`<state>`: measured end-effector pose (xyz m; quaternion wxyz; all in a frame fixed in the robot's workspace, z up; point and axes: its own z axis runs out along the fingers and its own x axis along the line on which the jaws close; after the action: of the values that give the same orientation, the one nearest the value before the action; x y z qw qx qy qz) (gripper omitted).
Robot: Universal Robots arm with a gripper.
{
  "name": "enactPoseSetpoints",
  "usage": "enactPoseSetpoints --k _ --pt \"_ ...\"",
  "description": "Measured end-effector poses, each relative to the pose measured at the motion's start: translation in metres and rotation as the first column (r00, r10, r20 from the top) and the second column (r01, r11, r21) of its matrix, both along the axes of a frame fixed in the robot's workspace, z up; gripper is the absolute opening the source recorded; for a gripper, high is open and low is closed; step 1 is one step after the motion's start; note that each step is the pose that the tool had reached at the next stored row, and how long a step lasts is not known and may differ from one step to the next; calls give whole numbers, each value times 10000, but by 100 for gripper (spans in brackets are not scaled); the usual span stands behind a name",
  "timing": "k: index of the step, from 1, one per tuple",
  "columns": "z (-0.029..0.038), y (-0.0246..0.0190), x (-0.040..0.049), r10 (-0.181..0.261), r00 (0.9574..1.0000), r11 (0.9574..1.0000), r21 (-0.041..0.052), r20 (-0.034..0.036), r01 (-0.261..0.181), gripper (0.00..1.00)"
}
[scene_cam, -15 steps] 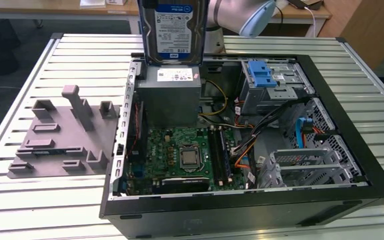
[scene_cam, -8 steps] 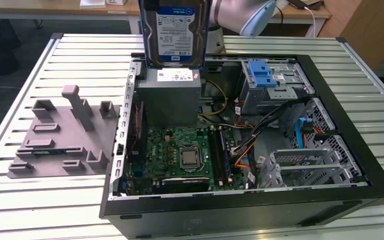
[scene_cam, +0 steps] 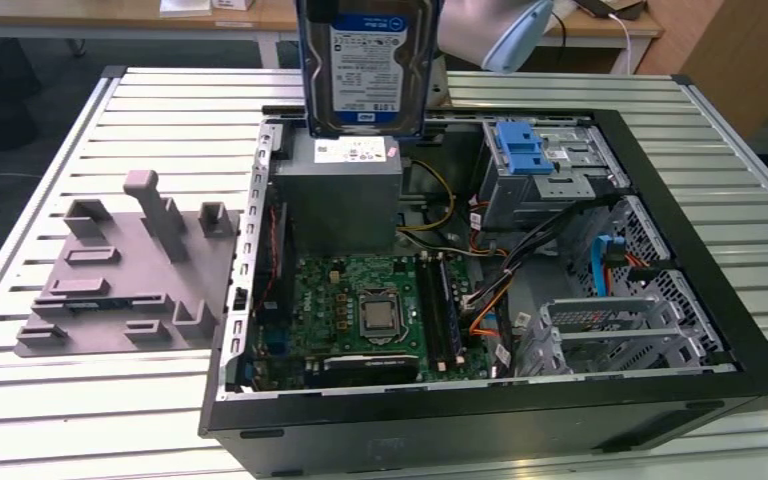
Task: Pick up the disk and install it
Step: 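Pick up the disk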
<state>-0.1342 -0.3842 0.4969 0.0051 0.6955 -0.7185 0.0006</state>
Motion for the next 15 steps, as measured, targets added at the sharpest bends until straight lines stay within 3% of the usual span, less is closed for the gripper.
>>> enactPoseSetpoints --k 15 --pt "0 -12 268 -18 10000 10000 0 -5 18 36"
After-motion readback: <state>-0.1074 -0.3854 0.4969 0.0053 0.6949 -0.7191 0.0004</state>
